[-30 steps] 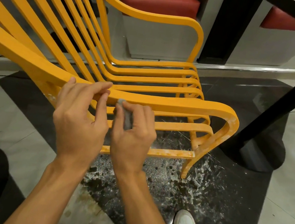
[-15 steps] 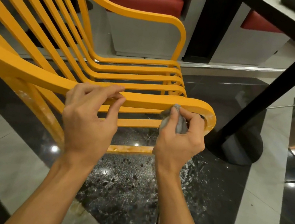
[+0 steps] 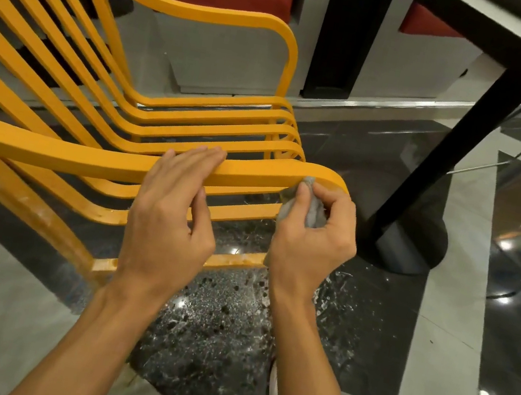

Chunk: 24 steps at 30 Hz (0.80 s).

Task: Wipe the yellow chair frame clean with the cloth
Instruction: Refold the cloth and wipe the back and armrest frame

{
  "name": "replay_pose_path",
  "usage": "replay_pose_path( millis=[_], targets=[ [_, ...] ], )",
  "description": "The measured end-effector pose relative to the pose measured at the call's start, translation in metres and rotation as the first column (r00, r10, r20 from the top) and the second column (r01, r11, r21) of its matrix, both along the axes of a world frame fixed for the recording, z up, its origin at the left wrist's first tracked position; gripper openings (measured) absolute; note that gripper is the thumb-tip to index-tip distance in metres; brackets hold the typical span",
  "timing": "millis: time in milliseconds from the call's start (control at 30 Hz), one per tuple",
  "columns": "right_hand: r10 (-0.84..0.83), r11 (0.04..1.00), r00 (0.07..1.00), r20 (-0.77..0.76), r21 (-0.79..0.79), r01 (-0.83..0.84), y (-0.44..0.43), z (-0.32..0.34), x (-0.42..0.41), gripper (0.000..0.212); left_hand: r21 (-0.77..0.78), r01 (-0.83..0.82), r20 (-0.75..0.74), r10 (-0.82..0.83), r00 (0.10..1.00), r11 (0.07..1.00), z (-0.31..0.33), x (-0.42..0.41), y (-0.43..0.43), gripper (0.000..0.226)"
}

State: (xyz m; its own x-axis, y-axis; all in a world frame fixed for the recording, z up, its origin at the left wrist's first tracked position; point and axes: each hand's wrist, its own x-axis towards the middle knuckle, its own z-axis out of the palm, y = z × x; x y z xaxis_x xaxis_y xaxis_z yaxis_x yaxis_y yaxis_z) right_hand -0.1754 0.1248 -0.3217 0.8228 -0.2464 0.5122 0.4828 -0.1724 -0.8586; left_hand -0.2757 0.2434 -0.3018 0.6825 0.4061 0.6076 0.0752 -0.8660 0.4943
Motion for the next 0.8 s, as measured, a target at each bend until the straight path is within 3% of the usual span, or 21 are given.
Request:
replay_pose_path(
  millis=[200,367,567,800],
  targets=[
    [0.150,0.979,0.989,0.016,-0.145,-0.146,0.024,-0.002,-0.028,0.008,-0.011,-0.093,0.021,0.093,0.995,0.996,-0.001,-0.008,0.006,0.051],
    [0.115,0.991,0.993,0.004,-0.068,-0.115,0.029,-0.004,-0.030,0.007,-0.029,-0.101,0.039,0.102,0.994,0.995,0.001,-0.011,0.010,0.049],
    [0.284,0.941,0.958,0.027,-0.197,-0.274,0.051,-0.011,-0.048,0.008,-0.032,-0.086,0.044,0.087,0.995,0.996,0.000,-0.011,0.011,0.048],
    [0.118,0.989,0.993,0.013,-0.097,-0.116,0.021,-0.003,-0.022,0.006,-0.003,0.004,0.071,-0.004,0.997,1.000,0.000,0.003,-0.001,0.044]
  ],
)
